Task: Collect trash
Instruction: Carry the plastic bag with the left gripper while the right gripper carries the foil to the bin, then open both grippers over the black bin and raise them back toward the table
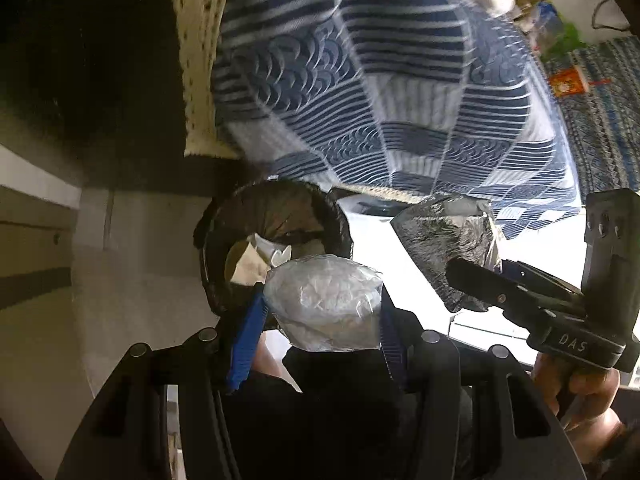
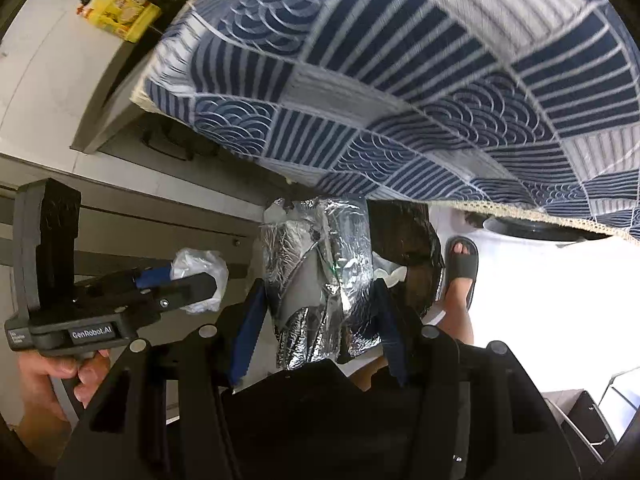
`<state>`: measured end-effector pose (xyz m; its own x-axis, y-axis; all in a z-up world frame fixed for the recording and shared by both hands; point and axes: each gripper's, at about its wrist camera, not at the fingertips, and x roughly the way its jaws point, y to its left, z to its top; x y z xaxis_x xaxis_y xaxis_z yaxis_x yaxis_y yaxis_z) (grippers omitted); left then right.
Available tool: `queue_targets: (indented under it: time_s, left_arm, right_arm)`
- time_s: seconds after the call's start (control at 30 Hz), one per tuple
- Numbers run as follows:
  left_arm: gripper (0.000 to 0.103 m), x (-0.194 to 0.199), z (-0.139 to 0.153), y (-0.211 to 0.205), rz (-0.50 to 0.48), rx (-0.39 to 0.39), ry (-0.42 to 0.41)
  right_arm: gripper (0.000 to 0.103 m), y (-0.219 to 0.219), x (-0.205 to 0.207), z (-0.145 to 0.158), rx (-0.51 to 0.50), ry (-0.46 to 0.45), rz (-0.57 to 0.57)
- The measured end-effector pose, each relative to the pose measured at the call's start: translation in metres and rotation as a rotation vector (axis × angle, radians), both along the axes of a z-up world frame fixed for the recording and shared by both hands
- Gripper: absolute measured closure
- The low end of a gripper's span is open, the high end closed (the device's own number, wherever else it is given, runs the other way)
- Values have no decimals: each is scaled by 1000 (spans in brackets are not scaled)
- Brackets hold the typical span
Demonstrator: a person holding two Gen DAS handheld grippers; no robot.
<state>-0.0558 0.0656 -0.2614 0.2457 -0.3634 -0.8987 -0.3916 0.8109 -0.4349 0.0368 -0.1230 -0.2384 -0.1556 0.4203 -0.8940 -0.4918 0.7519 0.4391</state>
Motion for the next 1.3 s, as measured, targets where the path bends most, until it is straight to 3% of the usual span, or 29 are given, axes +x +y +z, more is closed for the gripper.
queue_targets:
  time_s: [0.27, 0.43, 0.73, 0.8, 0.87, 0.9, 0.93, 1.17, 1.3]
  left_arm:
    - [52, 4, -42, -8, 6, -48, 65]
    - [52, 4, -63, -2, 18, -56, 101]
    - [50, 12, -92, 4, 64, -74, 168]
    - [50, 16, -94, 2, 62, -70, 177]
    - [32, 20, -97, 4, 77, -48, 199]
    - [19, 21, -97, 6, 94, -44, 200]
    - [18, 22, -97, 8, 103, -48, 196]
    - [18, 25, -91, 15, 121, -28, 191]
    - [18, 25, -84, 15, 104, -15, 185]
  right_arm:
    - [49, -4, 12, -28, 6, 67, -42]
    - [49, -2, 18, -44, -47, 32, -12]
    - [48, -5, 25, -83, -62, 89, -9]
    - [45, -6, 26, -82, -52, 64, -21]
    - [40, -5, 26, -76, -32, 43, -17]
    - [32, -6, 27, -74, -12, 44, -22]
    - [28, -6, 29, -73, -1, 44, -26]
    - [28, -12, 35, -60, 2, 6, -14]
    - [27, -15, 32, -46, -32, -65, -1]
